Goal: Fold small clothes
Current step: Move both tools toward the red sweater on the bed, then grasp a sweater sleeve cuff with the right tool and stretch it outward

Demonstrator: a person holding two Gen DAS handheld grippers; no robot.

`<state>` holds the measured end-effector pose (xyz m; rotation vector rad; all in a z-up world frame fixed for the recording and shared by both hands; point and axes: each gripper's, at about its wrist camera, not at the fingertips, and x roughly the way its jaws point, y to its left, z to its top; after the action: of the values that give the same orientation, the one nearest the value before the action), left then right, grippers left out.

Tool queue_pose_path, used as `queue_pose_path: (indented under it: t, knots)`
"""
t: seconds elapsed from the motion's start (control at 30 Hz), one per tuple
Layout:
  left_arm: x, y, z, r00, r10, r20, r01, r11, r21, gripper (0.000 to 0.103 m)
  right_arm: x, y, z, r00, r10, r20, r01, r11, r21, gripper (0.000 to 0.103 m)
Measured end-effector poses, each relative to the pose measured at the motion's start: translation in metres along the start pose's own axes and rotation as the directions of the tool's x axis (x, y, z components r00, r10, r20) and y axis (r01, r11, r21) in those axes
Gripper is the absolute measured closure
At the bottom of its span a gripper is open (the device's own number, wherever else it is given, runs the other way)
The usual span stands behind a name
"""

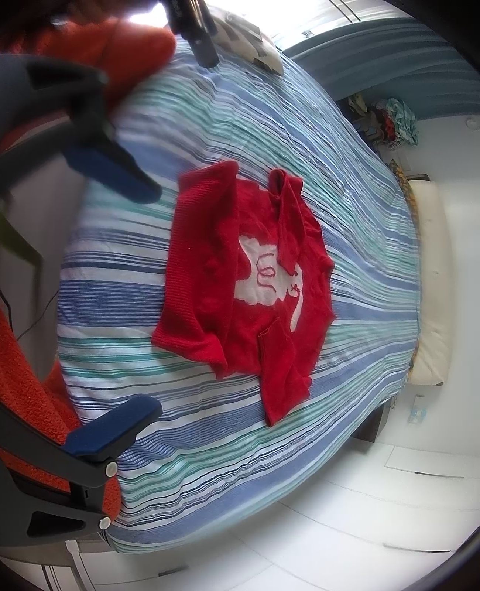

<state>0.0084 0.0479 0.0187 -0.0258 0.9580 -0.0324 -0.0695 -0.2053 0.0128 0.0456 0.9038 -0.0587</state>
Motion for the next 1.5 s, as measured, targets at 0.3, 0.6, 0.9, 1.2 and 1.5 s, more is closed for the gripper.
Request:
queue_pose_path:
  t: [0.3,0.6,0.9,1.2,1.5]
  knots:
    - [-0.001,-0.003,0.004,1.0,0.005,0.004,-0.005,1.0,0.002,0.001,0.005,0.004,0.006,1.0,0.015,-0.001,-0.015,1.0,-0.004,0.0]
    - [0.008,-0.017,0.002,1.0,-0.019,-0.021,0.019,0.999,0.029,0.001,0.007,0.007,0.01,1.0,0.023,0.001,-0.023,1.0,-0.009,0.0]
    - [0.011,-0.04,0.01,0.998,-0.057,-0.013,0.058,0.995,0.086,0.001,0.005,0.021,0.022,0.998,0.041,0.038,-0.039,0.998,-0.049,0.0]
    - [0.021,-0.016,0.003,0.998,-0.028,-0.051,0.029,0.999,0.019,0.001,0.039,-0.041,0.071,0.986,0.11,0.121,-0.114,0.993,0.028,0.0]
    - [0.025,0.005,-0.006,0.995,0.033,-0.089,-0.037,0.999,-0.037,0.001,0.233,-0.059,0.126,0.985,0.063,-0.161,-0.096,0.973,-0.208,0.037]
